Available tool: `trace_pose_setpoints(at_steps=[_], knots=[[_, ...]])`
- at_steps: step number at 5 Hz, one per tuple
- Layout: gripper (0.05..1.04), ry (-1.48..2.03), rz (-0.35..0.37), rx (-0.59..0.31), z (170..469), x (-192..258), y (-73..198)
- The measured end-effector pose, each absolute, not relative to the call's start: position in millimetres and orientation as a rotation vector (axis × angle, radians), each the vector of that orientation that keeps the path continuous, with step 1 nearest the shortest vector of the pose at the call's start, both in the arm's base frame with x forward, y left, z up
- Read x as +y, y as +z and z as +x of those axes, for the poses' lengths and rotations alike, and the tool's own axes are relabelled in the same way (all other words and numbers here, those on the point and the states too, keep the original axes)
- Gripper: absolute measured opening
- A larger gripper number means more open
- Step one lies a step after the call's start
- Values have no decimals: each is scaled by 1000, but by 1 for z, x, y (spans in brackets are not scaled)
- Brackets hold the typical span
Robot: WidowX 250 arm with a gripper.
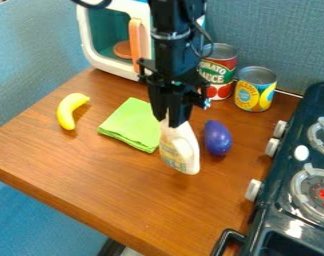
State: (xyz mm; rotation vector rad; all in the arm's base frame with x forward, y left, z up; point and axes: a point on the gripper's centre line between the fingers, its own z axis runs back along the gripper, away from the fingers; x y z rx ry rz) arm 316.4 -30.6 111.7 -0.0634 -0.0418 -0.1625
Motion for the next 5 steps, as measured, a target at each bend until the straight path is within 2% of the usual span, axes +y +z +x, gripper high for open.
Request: trace_pose_setpoints(at_steps=[2,3,4,5], knots=[[373,-98,-78,-12,320,-39,94],[414,-95,-78,-12,323,-40,93],[737,-95,-70,5,323,-38,89],[992,-87,-39,21,320,-34,87]])
